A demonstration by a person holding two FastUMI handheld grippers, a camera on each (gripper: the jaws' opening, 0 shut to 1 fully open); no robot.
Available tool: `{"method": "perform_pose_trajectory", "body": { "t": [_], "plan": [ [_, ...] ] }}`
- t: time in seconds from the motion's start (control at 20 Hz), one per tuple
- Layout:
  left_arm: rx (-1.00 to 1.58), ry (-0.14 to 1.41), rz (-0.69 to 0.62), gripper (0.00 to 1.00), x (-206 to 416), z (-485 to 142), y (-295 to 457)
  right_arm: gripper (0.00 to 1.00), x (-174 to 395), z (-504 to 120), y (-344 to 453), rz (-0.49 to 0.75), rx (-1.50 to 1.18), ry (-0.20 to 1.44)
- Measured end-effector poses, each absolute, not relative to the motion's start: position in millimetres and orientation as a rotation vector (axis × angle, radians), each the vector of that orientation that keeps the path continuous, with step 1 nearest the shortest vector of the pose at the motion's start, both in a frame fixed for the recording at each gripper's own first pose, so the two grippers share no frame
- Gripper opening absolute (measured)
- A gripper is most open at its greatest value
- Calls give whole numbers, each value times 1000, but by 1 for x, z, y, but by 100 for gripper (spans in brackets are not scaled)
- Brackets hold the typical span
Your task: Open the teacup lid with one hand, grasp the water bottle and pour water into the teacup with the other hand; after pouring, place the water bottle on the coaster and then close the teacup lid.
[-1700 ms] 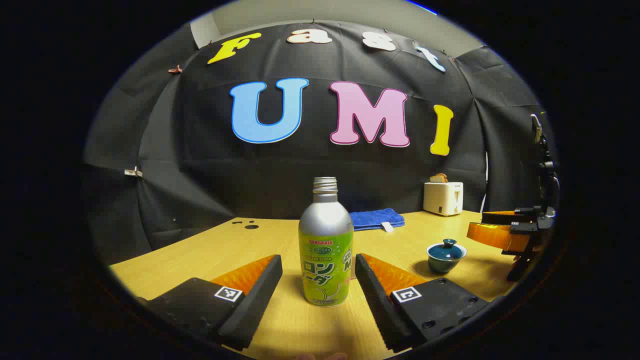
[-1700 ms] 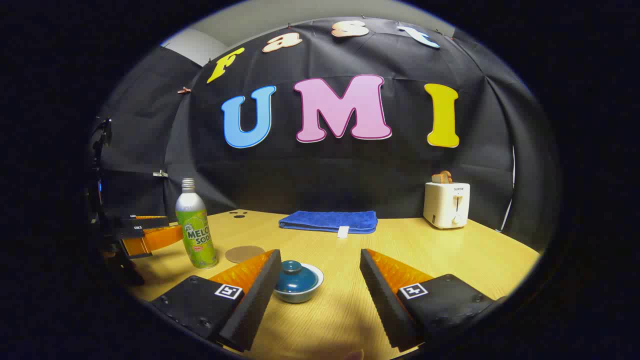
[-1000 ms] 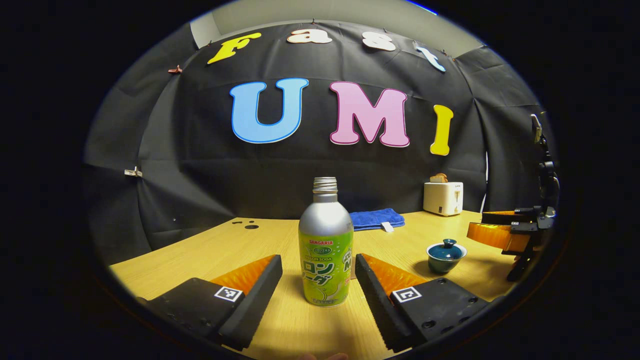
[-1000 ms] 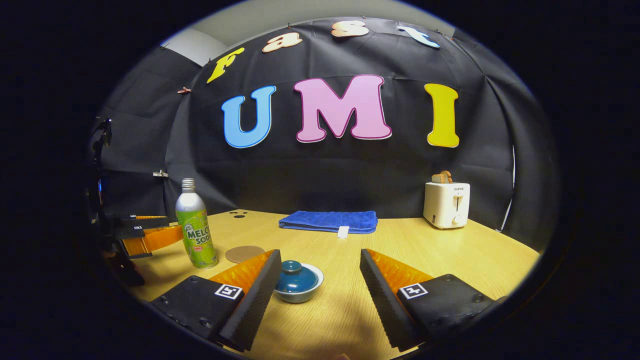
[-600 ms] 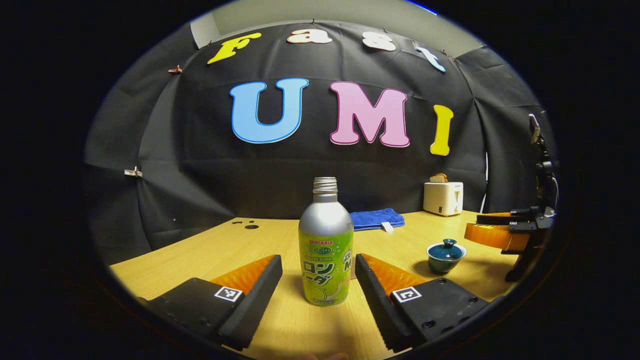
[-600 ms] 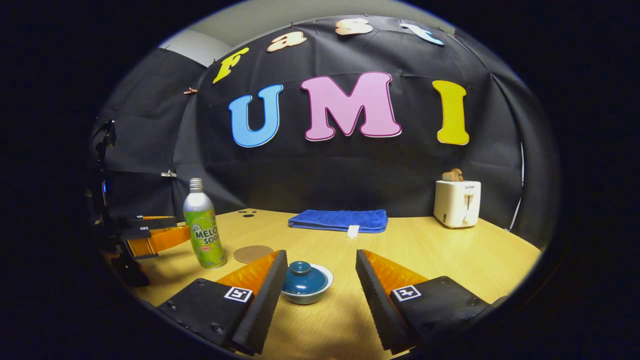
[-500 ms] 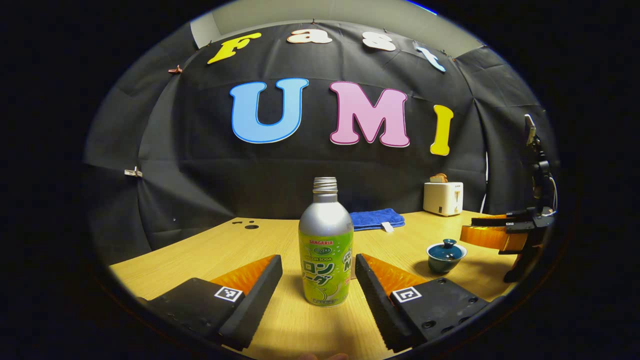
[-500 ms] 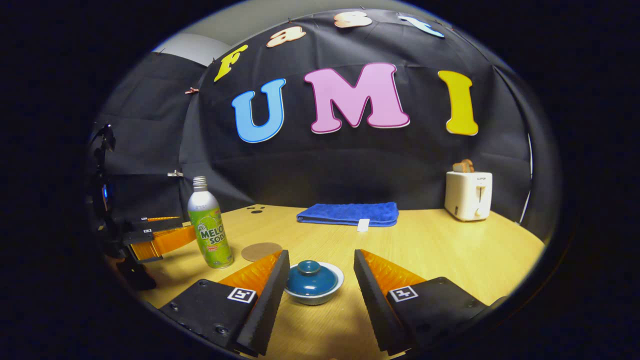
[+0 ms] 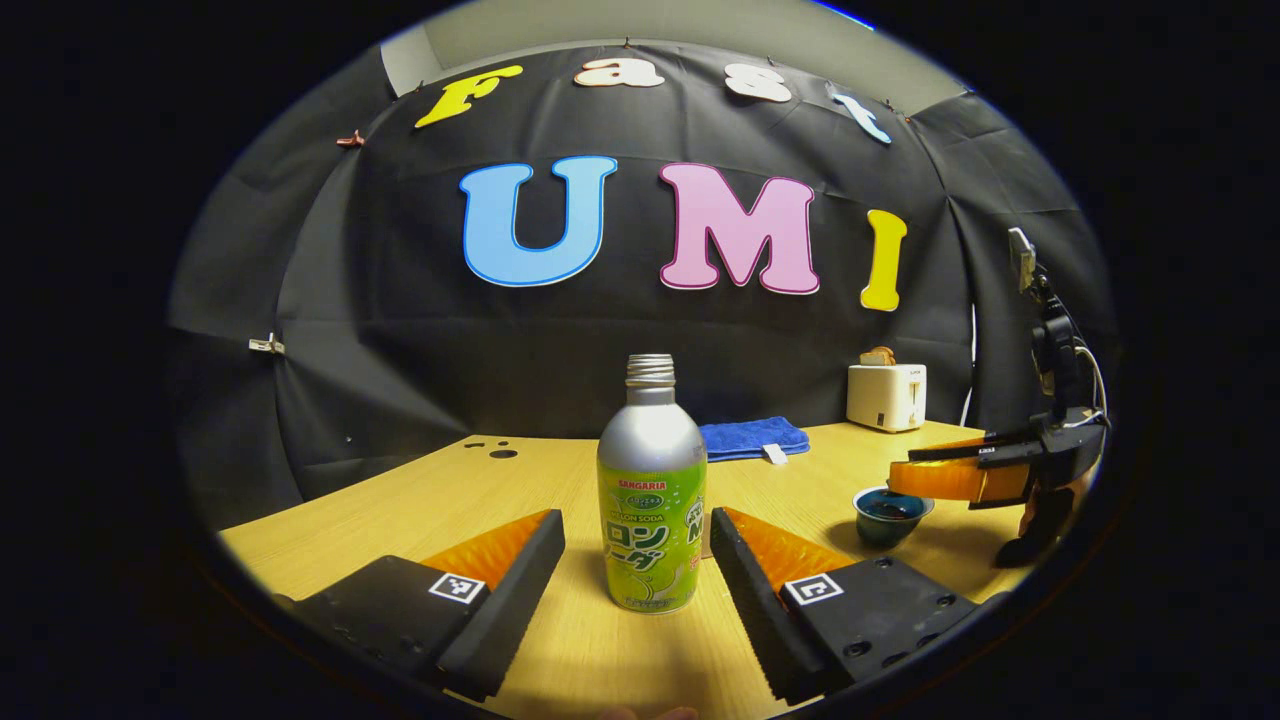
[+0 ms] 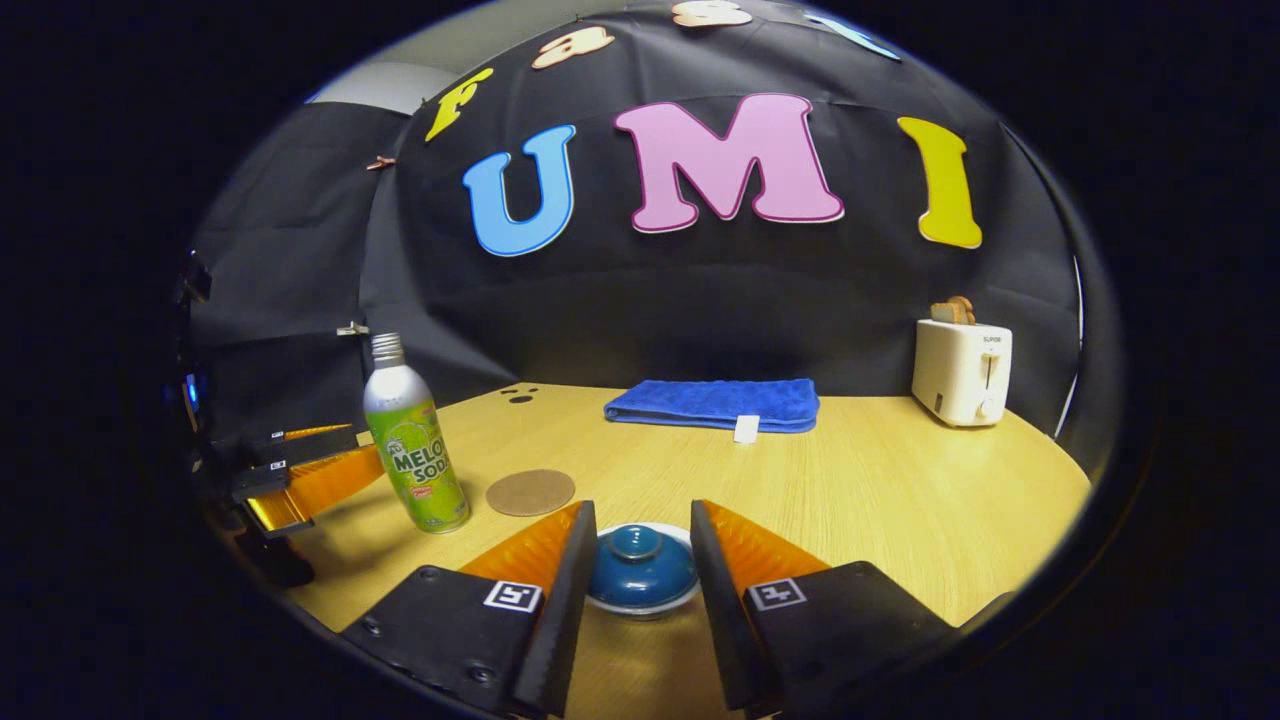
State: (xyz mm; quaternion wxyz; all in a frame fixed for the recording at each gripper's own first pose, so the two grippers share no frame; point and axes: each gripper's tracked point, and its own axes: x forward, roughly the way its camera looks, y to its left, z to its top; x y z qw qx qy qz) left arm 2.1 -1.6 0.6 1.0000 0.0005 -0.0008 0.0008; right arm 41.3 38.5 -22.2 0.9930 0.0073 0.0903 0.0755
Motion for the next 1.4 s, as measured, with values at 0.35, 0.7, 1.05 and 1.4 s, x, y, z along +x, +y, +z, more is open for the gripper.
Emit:
{"method": "perform_pose_trajectory", "body": {
  "t": [0.35,0.7,1.05,1.4],
  "plan": [
    [1,-2,2,93,2,0,-2,34,47,-37,43,162,2,234],
    [1,-1,2,93,3,1,-2,28,44,-32,37,140,-18,214],
    [2,0,6,93,3,1,-2,28,41,-34,40,166,40,232],
    [2,2,-2,93,4,0,-4,28,39,-3,24,151,137,155]
  ]
}}
